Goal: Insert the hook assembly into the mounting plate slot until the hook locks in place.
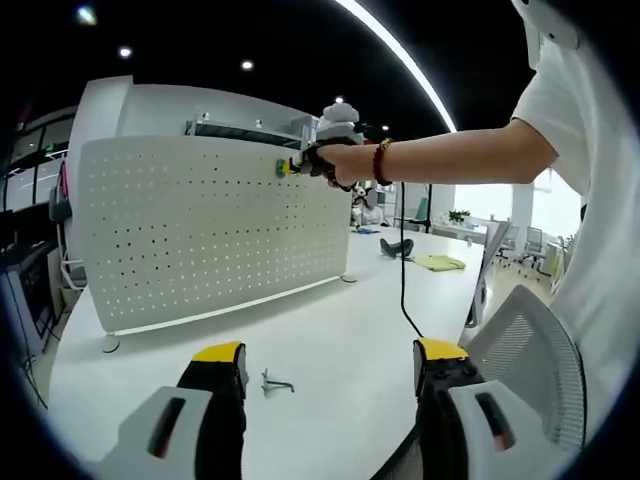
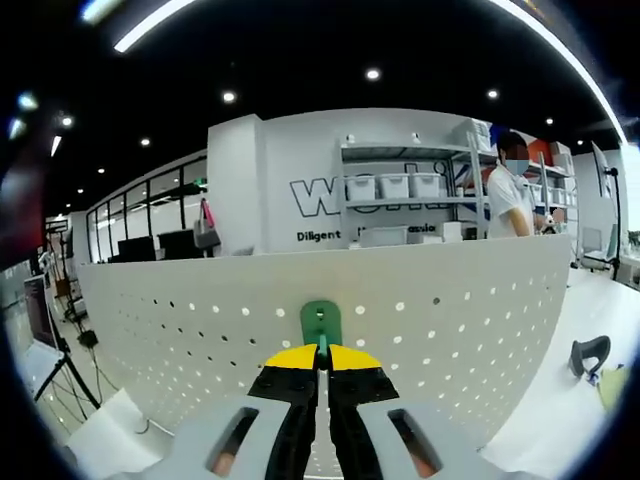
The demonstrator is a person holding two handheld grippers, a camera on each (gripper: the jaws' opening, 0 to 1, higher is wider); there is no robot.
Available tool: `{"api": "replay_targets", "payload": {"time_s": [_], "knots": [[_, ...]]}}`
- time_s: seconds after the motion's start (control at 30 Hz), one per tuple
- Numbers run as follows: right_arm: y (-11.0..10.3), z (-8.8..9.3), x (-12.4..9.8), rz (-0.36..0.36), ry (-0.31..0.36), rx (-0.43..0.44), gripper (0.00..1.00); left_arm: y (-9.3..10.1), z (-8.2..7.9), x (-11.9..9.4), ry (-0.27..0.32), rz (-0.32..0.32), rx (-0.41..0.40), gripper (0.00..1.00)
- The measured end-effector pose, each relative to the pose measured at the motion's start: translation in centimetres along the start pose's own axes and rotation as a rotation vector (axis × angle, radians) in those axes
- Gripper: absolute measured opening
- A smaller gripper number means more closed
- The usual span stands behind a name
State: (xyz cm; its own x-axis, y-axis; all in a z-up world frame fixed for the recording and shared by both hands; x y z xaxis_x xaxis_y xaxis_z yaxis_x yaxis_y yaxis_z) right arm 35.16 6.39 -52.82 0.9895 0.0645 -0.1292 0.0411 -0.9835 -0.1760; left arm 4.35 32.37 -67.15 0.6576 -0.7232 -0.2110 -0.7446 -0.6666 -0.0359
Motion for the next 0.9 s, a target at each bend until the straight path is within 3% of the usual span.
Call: {"api": "replay_targets", "payload": {"time_s": [0.17,0.27,0.4,0.53,0.6,0.9], "knots": [[-0.2,0.2,0.0,0.017,0.002,-0.034,0.01,-0.1,0.2,-0.2,-0.003,-0.007,-0.002,0.70],[-0.3,0.5,0.1,0.007,-0.009,0.024,0.01,-0.1,0.1,-0.2,0.001,-0.008,-0.003,0.70],[-0.3,0.5,0.0,-0.017,-0.025,-0.030,0.02,-0.1,0.1,-0.2,0.002,-0.008,-0.006,0.70],[-0.2,0.7,-0.3,-0.031,-0.035,-0.032,0.03,0.1,0.0,-0.1,0.001,-0.001,-0.003,0.70],[-0.1,0.9,-0.4,-0.034,-0.034,-0.040,0.09,0.1,0.0,0.0,-0.001,0.003,0.000,0.69],[0.4,1.5,-1.4,-0.046,-0.040,-0.050,0.09,0.1,-0.1,0.0,-0.005,0.006,0.010,0.69]]}}
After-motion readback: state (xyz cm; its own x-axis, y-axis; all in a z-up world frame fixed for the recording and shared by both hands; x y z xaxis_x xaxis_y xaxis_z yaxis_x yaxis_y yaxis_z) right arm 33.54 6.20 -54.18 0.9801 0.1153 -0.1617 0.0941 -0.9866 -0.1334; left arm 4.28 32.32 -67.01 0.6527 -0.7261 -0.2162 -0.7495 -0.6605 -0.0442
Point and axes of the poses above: the point that each gripper's makers call its tool centre point, and the gripper's own axes: x roughly forward along the fingers, y roughly to its right, z roughly out of its underside, the point moved 6 cm from there along -x, roughly backward along the fingers, and after that the axes turned 7 degrees about x, right-handed, at the moved point
